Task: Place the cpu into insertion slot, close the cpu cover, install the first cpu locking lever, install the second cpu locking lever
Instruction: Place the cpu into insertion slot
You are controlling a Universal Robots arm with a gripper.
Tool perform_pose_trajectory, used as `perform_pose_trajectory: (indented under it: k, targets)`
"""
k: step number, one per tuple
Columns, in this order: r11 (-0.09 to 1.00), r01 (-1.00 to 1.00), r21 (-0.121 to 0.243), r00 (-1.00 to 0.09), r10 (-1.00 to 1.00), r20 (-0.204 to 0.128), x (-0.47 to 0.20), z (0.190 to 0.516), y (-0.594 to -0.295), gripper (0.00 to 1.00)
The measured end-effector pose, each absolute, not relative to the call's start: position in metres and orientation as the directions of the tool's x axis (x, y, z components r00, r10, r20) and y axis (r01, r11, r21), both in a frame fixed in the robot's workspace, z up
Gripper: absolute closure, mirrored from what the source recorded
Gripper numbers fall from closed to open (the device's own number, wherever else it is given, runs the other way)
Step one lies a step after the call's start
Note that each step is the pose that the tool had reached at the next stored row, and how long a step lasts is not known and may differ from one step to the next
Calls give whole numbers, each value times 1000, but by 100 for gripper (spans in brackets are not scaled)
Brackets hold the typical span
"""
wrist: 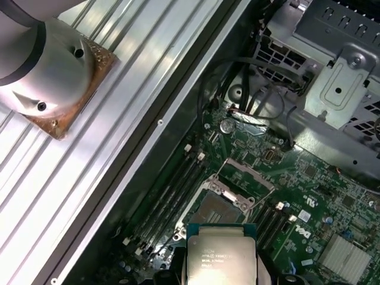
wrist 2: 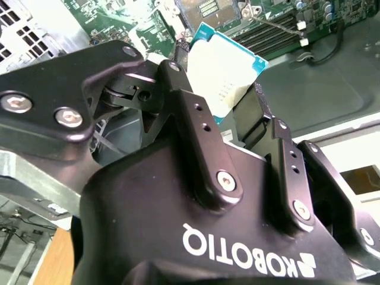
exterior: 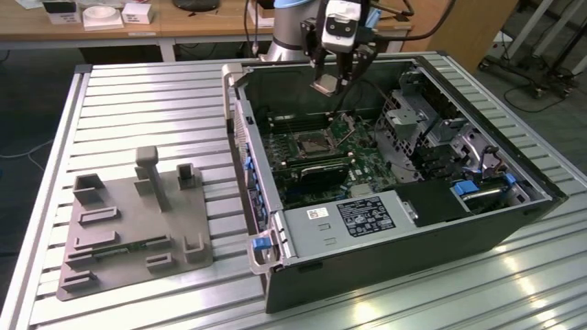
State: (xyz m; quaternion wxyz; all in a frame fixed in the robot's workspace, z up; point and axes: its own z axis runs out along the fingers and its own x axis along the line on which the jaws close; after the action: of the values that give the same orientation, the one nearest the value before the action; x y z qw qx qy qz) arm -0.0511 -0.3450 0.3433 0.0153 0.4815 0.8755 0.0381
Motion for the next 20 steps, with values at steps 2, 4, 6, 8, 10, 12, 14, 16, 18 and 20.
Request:
perform_pose_trajectory:
  k: [2, 4, 6, 8, 10, 12, 14, 16, 18, 20]
  targets:
    - [534, 842, 81, -536, 844, 10, -52, 340, -345, 46]
    - [534, 842, 82, -536, 844, 10, -52, 336, -344, 46]
    - [523, 848, 81, -526, 851, 10, -53, 332, -344, 46]
    - [495, 865, 81, -497, 868, 10, -53, 329, -344, 46]
    - [463, 882, 81, -466, 885, 10, -53, 325, -344, 46]
    - [430, 899, 81, -433, 902, 10, -52, 321, -344, 46]
    - [398, 914, 81, -400, 917, 10, -52, 318, -344, 46]
    - [365, 927, 81, -367, 930, 10, -53, 314, -344, 46]
    - [338, 938, 82, -340, 940, 10, -52, 310, -344, 46]
    - [332, 940, 81, -334, 943, 10, -53, 307, -344, 46]
